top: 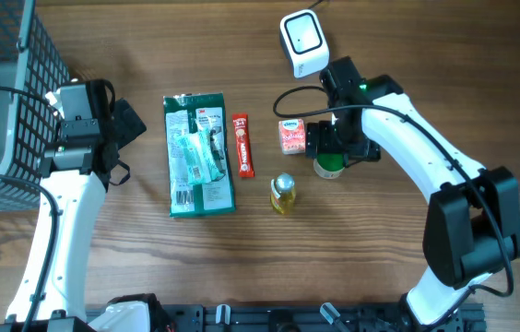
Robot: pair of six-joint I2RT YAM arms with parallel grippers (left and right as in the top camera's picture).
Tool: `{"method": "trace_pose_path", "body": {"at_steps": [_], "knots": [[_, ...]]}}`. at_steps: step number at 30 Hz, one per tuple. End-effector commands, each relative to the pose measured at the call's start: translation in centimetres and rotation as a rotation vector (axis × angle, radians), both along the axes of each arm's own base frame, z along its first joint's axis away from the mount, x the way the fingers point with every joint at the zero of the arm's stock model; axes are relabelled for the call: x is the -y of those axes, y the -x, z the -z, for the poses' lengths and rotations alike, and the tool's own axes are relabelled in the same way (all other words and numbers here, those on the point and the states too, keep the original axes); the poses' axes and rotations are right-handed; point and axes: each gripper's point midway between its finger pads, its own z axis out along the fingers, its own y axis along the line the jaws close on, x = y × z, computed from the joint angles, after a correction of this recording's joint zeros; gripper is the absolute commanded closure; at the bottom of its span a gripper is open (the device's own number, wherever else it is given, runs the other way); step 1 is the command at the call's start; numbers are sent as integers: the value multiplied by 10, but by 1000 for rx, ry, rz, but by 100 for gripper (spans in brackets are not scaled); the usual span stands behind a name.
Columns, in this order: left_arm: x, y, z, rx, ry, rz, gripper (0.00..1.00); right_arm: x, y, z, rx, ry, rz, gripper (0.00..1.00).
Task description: Scan the item barcode
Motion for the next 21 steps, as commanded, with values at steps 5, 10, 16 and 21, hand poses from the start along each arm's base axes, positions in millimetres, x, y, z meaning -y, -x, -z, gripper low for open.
{"method": "trace_pose_path", "body": {"at_steps": [5, 10, 16, 21], "knots": [[-4, -1, -6, 9, -19, -4, 0, 2, 11, 31, -28, -2, -7, 0], [-4, -1, -6, 9, -19, -4, 0, 5, 12, 39, -19, 4, -5, 16], [-4, -1, -6, 9, -19, -4, 0, 12, 10, 22, 5, 42, -5, 30], [-4, -1, -6, 9, -19, -4, 0, 12, 10, 17, 15, 40, -38, 19]]}}
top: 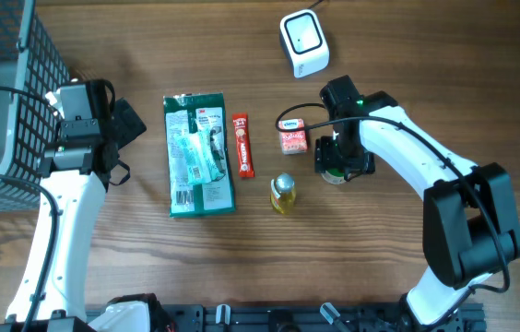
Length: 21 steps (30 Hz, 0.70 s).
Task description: Scan the item barcode
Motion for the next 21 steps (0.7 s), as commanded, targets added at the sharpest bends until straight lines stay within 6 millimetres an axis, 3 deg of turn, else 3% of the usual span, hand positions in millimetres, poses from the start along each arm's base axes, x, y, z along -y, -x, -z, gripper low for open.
{"method": "trace_pose_path", "body": {"at_steps": [1, 2, 10, 15, 21], "knots": [[-4, -1, -6, 9, -19, -4, 0, 1, -10, -13, 55, 7, -31, 6], [-4, -1, -6, 9, -19, -4, 0, 1, -11, -13, 60, 5, -40, 0], [-4, -1, -6, 9, -18, -4, 0, -4, -21, -14, 99, -17, -37, 0], [-4, -1, -6, 9, -18, -4, 0, -3, -18, -12, 89, -13, -37, 12], [-4, -1, -6, 9, -18, -4, 0, 0, -9, 1, 58, -1, -38, 13]]}}
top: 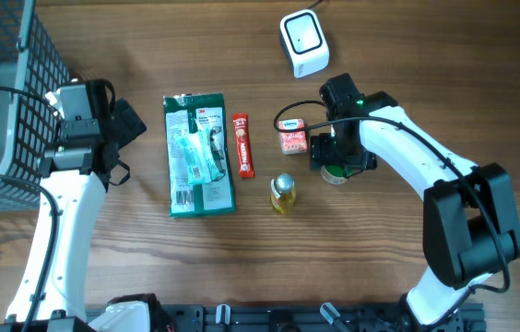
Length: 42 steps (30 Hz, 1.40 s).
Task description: Scan the item barcode
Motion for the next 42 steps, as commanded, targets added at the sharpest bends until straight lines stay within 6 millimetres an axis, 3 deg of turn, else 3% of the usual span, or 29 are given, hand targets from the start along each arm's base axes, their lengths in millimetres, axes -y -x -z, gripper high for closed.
{"method": "trace_pose_path", "body": {"at_steps": [1, 10, 15, 20, 31, 35, 40, 42], "knots": [[-4, -1, -5, 9, -18, -4, 0, 5, 4, 3, 9, 15, -2, 13], [-4, -1, -5, 9, -18, -4, 0, 8, 7, 19, 25, 16, 13, 15], [-4, -1, -5, 9, -18, -4, 0, 7, 5, 19, 32, 14, 13, 20], [-4, -1, -5, 8, -18, -4, 0, 5, 0, 10, 38, 11, 13, 15], [-4, -1, -5, 9, -18, -4, 0, 4, -3, 7, 44, 8, 21, 16], [-4, -1, -5, 9, -18, -5, 0, 5, -1, 9, 38, 10, 21, 27], [-4, -1, -5, 8, -18, -4, 0, 5, 7, 9, 6, 6, 20, 54], [-4, -1, -5, 9, -18, -4, 0, 4, 11, 3, -16, -11, 26, 54]]}}
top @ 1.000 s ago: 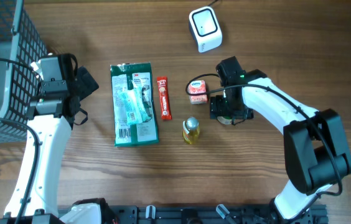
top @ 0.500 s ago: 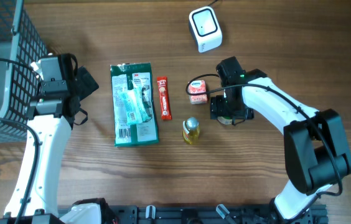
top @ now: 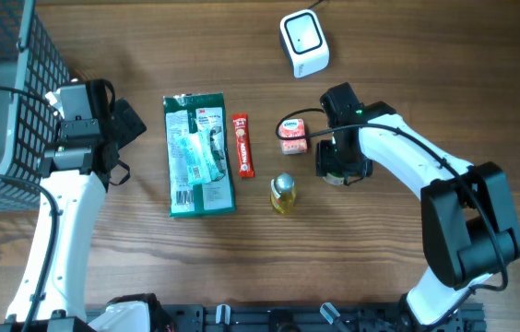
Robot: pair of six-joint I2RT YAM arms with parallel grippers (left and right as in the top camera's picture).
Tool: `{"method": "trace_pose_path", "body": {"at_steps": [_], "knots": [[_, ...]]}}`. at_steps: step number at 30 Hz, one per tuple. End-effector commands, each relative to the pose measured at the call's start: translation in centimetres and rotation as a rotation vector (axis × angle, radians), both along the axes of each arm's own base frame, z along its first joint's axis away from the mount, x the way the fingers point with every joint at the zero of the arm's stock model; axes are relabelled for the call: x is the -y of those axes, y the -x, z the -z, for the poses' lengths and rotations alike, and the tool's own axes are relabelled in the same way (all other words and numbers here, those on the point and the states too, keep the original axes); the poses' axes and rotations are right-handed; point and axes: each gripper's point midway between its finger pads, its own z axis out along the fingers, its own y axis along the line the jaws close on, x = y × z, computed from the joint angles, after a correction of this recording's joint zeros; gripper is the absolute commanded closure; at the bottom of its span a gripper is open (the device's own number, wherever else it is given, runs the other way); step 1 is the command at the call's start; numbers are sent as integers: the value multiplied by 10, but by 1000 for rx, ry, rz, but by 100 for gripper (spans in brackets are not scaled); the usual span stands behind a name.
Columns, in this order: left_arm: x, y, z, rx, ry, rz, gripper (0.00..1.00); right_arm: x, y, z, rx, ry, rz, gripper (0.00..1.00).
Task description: Scan the item barcode
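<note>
The white barcode scanner (top: 303, 42) stands at the back of the table. My right gripper (top: 336, 164) is low over a small green-and-white container (top: 334, 175), which shows only at its lower edge; the fingers are hidden under the wrist. Just to the left, a small pink carton (top: 291, 135) lies slightly tilted. A yellow bottle (top: 283, 194), a red stick pack (top: 242, 145) and a flat green package (top: 199, 154) lie further left. My left gripper (top: 129, 124) hovers left of the green package and holds nothing.
A dark wire basket (top: 2, 92) fills the far left corner, behind the left arm. The scanner's cable runs off the back edge. Bare wood lies in front of the items and at the right of the right arm.
The pink carton has turned a little and shifted slightly to the left and back. My right wrist sits a touch further forward over the green-and-white container. The left arm is unchanged.
My right gripper was over the green-and-white container beside the pink carton, spread wide. Then it stood narrower and lower on the same spot and stayed there. By now the carton next to it has been nudged askew. The left arm stayed still throughout.
</note>
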Motion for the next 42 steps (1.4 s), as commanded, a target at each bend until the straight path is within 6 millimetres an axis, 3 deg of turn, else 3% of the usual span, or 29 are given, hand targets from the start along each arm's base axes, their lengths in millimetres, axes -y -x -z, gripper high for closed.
{"method": "trace_pose_path", "body": {"at_steps": [1, 5, 7, 9, 11, 15, 19, 26, 35, 39, 42], "knots": [[-4, -1, -6, 9, -18, -5, 0, -2, 0, -20, -7, -39, 17, 55], [-4, -1, -6, 9, -18, -5, 0, -10, 3, -55, -35, -188, 61, 69], [-4, -1, -6, 9, -18, -5, 0, -32, 12, -88, -81, -407, 78, 78], [-4, -1, -6, 9, -18, -5, 0, -49, 21, -113, -111, -567, 42, 94], [-4, -1, -6, 9, -18, -5, 0, -58, 33, -136, -141, -696, 25, 96], [-4, -1, -6, 9, -18, -5, 0, -63, 52, -156, -248, -772, 140, 93], [-4, -1, -6, 9, -18, -5, 0, -66, 65, -162, -367, -784, 277, 90], [-4, -1, -6, 9, -18, -5, 0, -74, 69, -175, -425, -860, 312, 91], [-4, -1, -6, 9, -18, -5, 0, -73, 74, -174, -443, -848, 315, 96], [-4, -1, -6, 9, -18, -5, 0, -59, 71, -157, -396, -729, 317, 96], [-4, -1, -6, 9, -18, -5, 0, -29, 67, -132, -317, -514, 320, 96]]}}
